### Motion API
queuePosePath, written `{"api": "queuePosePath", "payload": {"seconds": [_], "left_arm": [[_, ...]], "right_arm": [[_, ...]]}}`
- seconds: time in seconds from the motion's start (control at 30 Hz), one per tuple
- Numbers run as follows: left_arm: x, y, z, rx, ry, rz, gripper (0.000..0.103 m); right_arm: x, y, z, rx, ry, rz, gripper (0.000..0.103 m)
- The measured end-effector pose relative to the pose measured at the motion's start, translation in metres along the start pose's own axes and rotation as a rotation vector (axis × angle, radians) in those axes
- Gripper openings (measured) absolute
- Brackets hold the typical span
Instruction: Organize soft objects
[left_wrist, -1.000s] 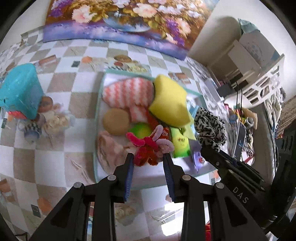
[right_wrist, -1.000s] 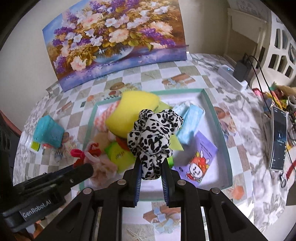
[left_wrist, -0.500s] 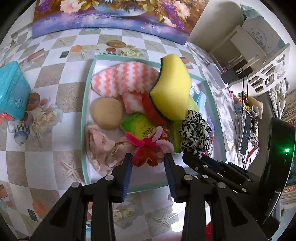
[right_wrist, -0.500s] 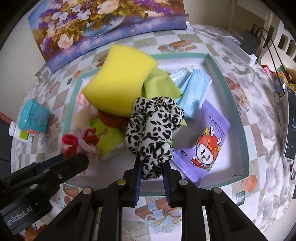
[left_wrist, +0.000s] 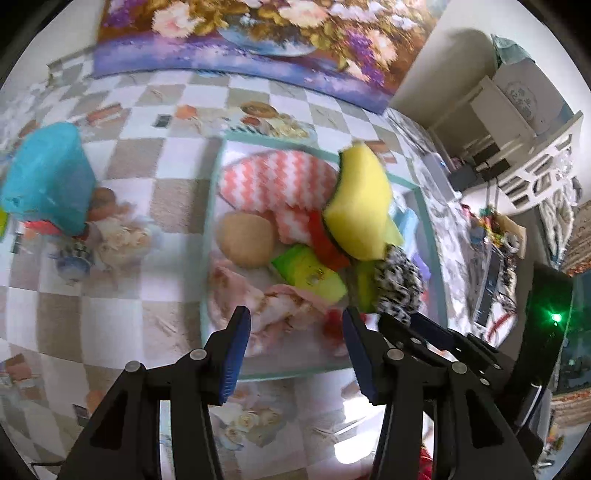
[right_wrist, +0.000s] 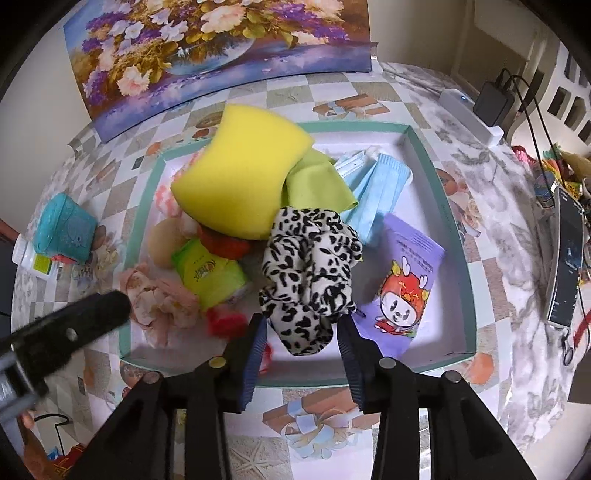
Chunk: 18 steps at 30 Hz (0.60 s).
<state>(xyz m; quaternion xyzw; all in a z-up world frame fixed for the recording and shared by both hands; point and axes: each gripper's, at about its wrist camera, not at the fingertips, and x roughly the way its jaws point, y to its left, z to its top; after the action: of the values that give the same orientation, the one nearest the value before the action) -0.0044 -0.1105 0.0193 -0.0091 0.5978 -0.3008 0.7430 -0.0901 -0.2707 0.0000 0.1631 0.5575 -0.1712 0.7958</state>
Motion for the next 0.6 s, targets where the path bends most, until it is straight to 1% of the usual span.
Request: {"api": "queuePosePath", "payload": {"seconds": [0.1,0.13,0.17,0.27,0.3,0.33,0.37,0.4,0.43,0.53,0.6], "left_arm": [[-0.004,0.006,0.002,-0.009,-0.017,0.049,0.057],[-0.005,0.008,0.002,-0.015,-0.019,0.065,0.061],[-0.006,0.011,0.002,-0.023,-0.02,0.078,0.066],[-0.005,0.016,0.001,-0.026,-0.023,0.12,0.07],[-0.005,0.018,0.0,-0.019,-0.025,0.149,0.073],[-0.004,0.02,-0.001,-0.013,-0.029,0.174,0.083],[-0.004,0.022,-0.001,-0.01,-0.033,0.19,0.091],[-0.005,0.025,-0.002,-0.007,-0.041,0.213,0.091],[-0.006,0.026,-0.003,-0.007,-0.047,0.223,0.091],[-0.009,0.032,-0.004,-0.017,-0.061,0.239,0.093],[-0.01,0.036,-0.005,-0.025,-0.062,0.246,0.096]], "right_arm": [[-0.001,0.001,0.0,-0.003,0.002,-0.002,0.048],[-0.002,0.001,-0.001,-0.004,0.001,-0.002,0.049],[-0.003,0.001,-0.001,-0.005,-0.001,-0.003,0.052],[-0.005,0.002,-0.001,-0.008,-0.004,-0.014,0.061],[-0.005,0.003,-0.002,-0.008,-0.001,-0.019,0.063],[-0.005,0.003,-0.002,-0.01,0.001,-0.021,0.065],[-0.004,0.003,-0.002,-0.012,0.004,-0.025,0.068],[-0.004,0.004,-0.003,-0.015,0.006,-0.03,0.072],[-0.004,0.004,-0.003,-0.019,0.008,-0.033,0.073],[-0.005,0.007,-0.005,-0.033,0.002,-0.037,0.082],[-0.007,0.009,-0.006,-0.041,-0.005,-0.042,0.09]]}}
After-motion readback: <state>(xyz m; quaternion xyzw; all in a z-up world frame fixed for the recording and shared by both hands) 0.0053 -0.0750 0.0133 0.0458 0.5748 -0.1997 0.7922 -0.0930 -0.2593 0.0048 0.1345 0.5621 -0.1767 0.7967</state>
